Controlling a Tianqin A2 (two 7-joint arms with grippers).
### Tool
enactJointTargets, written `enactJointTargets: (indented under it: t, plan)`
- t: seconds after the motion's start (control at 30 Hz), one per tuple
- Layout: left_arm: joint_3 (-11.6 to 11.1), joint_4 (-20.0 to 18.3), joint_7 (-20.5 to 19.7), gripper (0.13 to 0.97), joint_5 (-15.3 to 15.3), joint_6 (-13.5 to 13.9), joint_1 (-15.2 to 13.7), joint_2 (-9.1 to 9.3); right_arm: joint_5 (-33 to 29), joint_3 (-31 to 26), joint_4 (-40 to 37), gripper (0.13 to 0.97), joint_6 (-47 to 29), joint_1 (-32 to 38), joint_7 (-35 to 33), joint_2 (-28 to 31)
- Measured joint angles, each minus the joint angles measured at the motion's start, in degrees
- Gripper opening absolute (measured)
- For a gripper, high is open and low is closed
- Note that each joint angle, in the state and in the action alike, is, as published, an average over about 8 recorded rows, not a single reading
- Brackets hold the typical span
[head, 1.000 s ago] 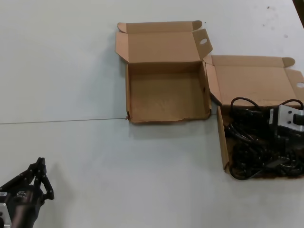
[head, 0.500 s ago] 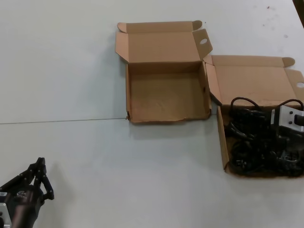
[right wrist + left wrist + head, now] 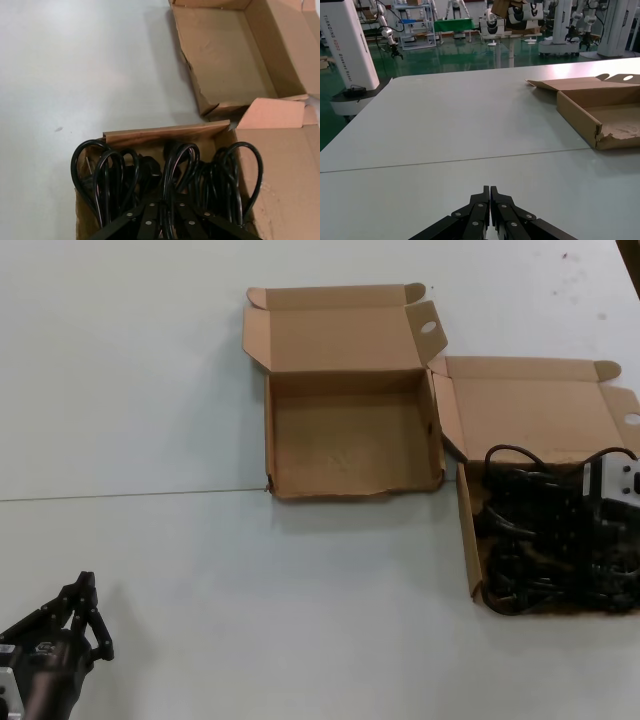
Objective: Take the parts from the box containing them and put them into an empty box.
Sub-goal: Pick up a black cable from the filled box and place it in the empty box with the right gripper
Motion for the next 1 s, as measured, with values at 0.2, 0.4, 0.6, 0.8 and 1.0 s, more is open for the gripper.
enactJointTargets:
  t: [0.2, 0.4, 0.6, 0.8, 1.0]
  plan:
    - [0.0, 0.0, 0.0, 0.171, 0.0, 0.0, 0.0, 0.0, -0.12, 0.65, 0.85, 0.186, -0.86, 0.47, 0.0, 0.13]
    - [0.0, 0.0, 0.0, 0.171, 0.0, 0.0, 0.0, 0.0, -0.28, 1.15, 1.27, 0.162, -1.47, 1.27, 0.0, -0.11]
    - [0.0, 0.0, 0.0, 0.171, 0.0, 0.0, 0.0, 0.0, -0.26, 1.69, 2.0, 0.153, -2.21, 2.91, 0.0, -0.6]
    - [0.0, 0.0, 0.0, 0.171, 0.0, 0.0, 0.0, 0.0, 0.12, 2.55, 3.53, 0.153, -2.77, 5.76, 0.0, -1.95]
    - [0.0, 0.0, 0.0, 0.171, 0.0, 0.0, 0.0, 0.0, 0.12, 3.12, 4.2, 0.152, -2.54, 9.17, 0.0, -4.52]
